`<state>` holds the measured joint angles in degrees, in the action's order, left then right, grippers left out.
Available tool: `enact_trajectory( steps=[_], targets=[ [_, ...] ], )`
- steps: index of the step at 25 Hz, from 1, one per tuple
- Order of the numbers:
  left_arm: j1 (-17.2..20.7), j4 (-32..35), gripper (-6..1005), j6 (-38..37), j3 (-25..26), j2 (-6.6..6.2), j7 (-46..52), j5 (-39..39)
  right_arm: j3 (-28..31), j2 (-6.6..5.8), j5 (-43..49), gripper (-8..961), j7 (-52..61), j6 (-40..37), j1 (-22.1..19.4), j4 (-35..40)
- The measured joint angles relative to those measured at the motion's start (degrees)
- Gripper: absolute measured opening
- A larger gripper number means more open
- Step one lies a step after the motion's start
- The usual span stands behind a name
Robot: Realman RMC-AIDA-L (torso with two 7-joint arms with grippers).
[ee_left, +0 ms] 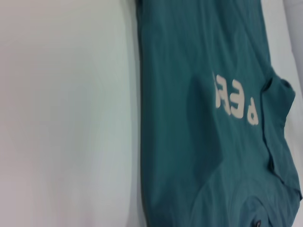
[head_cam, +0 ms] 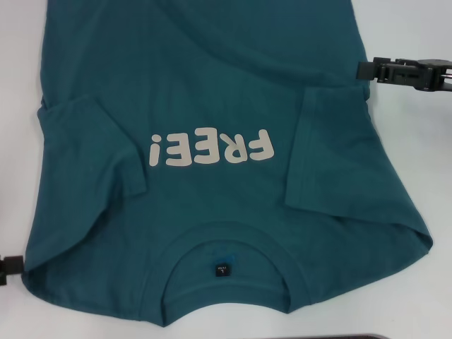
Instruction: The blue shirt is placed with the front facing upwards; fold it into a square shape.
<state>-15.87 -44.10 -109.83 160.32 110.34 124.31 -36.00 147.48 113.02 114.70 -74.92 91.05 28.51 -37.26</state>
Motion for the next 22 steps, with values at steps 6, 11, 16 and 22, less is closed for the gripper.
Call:
enact_trajectory(
  steps=[6, 11, 16, 22],
  targets=[
    [-0.9, 0.3, 862, 0.9, -0.1, 1.07, -0.2, 2.1, 0.0, -0.06, 0.0, 832, 0.1, 0.0, -0.1, 0.0],
    [-1.9, 0.6, 861, 1.8, -0.2, 1.64, -0.3, 3.6, 0.0, -0.09, 0.0, 831, 0.0, 0.1, -0.2, 0.0],
    [-2.5, 0.6, 861, 2.1, -0.4, 2.11, -0.4, 4.5, 0.0, -0.12, 0.0, 831, 0.1, 0.1, -0.3, 0.0],
    [-3.1, 0.6, 862, 2.1, -0.7, 2.32, -0.5, 4.6, 0.0, -0.18, 0.0, 831, 0.1, 0.3, -0.4, 0.0]
  ],
)
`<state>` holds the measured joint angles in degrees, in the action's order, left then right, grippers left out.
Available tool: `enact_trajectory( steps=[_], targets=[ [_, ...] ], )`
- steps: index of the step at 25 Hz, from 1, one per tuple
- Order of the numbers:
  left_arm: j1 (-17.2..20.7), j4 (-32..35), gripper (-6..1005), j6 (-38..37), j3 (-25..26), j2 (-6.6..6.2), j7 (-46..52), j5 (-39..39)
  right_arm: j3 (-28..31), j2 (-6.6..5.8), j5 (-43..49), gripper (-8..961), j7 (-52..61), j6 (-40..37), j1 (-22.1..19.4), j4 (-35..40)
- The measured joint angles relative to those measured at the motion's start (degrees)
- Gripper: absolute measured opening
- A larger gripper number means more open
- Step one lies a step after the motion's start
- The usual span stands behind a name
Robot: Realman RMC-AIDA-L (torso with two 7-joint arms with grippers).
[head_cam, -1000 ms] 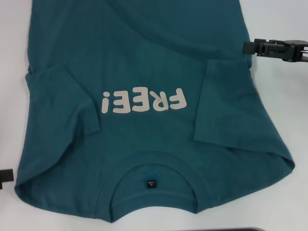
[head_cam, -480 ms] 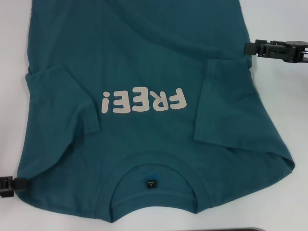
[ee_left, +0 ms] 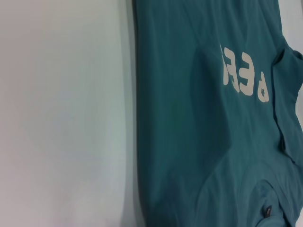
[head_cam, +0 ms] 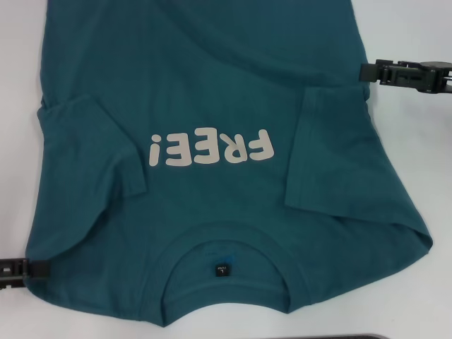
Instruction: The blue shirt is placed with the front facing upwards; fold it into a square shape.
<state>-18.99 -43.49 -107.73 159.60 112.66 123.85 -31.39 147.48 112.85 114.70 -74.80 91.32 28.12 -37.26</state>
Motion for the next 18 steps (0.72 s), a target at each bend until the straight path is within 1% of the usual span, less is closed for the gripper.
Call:
enact_trajectory(
  steps=[10, 15, 18],
  targets=[
    [-1.0, -0.3, 849, 0.1, -0.4, 0.14, 0.4, 0.0, 0.0, 0.00, 0.0, 832, 0.1, -0.2, 0.0, 0.0],
    [-1.6, -1.2, 834, 0.7, -0.7, 0.59, 0.8, 1.4, 0.0, 0.00, 0.0, 832, 0.1, -0.3, 0.2, 0.0],
    [-1.8, -1.4, 825, 1.7, -1.0, 0.62, 1.1, 2.0, 0.3, 0.02, 0.0, 832, 0.2, -0.3, 0.3, 0.0]
  ],
)
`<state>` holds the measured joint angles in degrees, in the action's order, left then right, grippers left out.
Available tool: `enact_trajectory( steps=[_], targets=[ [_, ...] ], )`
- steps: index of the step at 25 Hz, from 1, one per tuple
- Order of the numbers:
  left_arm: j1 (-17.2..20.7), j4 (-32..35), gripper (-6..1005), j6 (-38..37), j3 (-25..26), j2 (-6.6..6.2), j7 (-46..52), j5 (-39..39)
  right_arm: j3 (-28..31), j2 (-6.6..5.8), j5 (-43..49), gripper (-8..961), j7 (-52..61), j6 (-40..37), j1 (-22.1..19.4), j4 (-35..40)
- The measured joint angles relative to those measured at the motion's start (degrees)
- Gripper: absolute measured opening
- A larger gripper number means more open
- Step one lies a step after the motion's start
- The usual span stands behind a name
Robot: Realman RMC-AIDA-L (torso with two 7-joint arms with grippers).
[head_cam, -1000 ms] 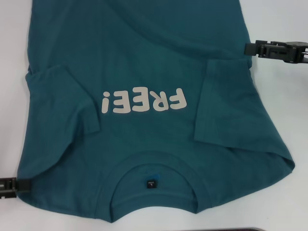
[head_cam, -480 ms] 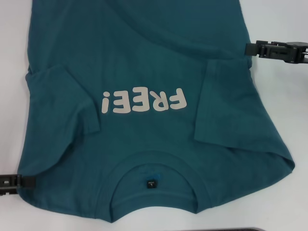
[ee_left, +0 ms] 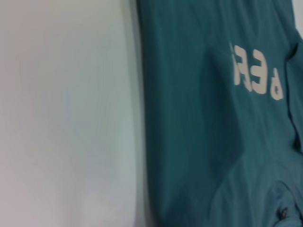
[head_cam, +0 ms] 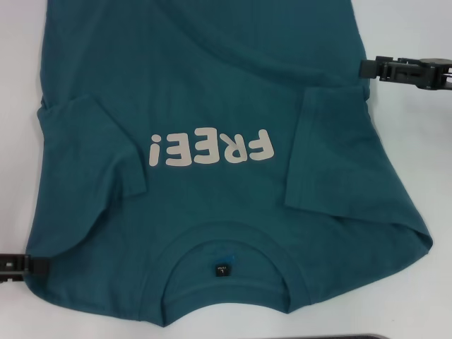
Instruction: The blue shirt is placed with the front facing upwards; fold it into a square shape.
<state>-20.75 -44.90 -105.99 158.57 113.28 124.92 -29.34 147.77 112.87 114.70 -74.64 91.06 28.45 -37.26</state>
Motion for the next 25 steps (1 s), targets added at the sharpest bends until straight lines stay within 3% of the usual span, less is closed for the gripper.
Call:
enact_trajectory(
  steps=[4, 6, 17, 23, 25],
  targets=[
    [-0.1, -0.1, 813, 1.3, -0.1, -0.05, 0.6, 0.6, 0.1, 0.07, 0.0, 832, 0.0, 0.2, 0.0, -0.2],
    [-0.2, -0.1, 621, 1.4, -0.1, -0.17, 0.7, 0.7, 0.2, 0.07, -0.1, 832, 0.0, 0.3, 0.0, -0.2],
    [-1.0, 0.4, 175, 1.3, -0.2, -0.24, 0.8, 1.6, 0.2, 0.07, -0.1, 831, 0.0, 0.1, 0.0, 0.0],
    [-1.0, 0.4, 13, 1.4, -0.6, -0.30, 0.8, 1.6, 0.2, 0.07, -0.1, 832, -0.1, 0.0, -0.1, 0.0],
    [-0.9, 0.3, 13, 1.4, -0.7, -0.54, 0.8, 1.7, 0.2, 0.07, -0.1, 832, -0.2, 0.1, -0.2, 0.0]
  ],
)
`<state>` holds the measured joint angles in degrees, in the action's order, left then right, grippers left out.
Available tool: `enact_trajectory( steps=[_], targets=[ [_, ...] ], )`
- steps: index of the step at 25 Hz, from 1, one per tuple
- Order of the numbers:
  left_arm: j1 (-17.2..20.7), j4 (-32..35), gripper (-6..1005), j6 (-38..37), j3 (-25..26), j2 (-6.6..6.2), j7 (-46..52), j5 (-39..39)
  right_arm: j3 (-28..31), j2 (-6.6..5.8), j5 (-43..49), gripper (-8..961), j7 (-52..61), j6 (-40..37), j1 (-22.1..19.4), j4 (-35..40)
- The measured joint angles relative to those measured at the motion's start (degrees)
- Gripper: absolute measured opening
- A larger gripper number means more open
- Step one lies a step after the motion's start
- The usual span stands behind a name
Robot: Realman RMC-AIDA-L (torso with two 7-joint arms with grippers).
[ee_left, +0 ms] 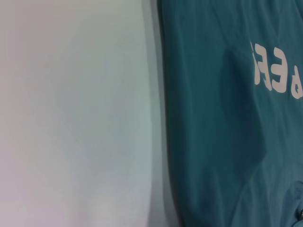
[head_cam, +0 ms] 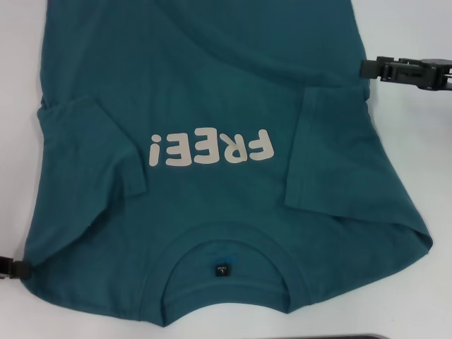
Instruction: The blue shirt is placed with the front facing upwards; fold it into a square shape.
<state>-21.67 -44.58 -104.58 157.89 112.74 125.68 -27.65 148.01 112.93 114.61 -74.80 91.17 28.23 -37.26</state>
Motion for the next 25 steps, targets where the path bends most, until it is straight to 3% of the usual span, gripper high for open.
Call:
enact_trajectory(
  steps=[7, 17, 25],
  targets=[
    [-0.1, -0.3, 12, -0.7, -0.1, -0.67, -0.3, 1.1, -0.2, -0.34, 0.5, 831, 1.3, 2.3, -1.9, 0.0],
    [-0.2, -0.2, 11, -0.9, -0.9, -0.42, -1.7, 1.2, -0.3, -3.45, 5.1, 831, 10.2, 8.8, -6.9, -1.0],
    [-0.3, 0.3, 12, -0.7, -1.1, 0.45, -2.5, 1.3, -0.1, -4.75, 11.6, 825, 15.6, 11.0, -9.6, -2.3]
  ],
)
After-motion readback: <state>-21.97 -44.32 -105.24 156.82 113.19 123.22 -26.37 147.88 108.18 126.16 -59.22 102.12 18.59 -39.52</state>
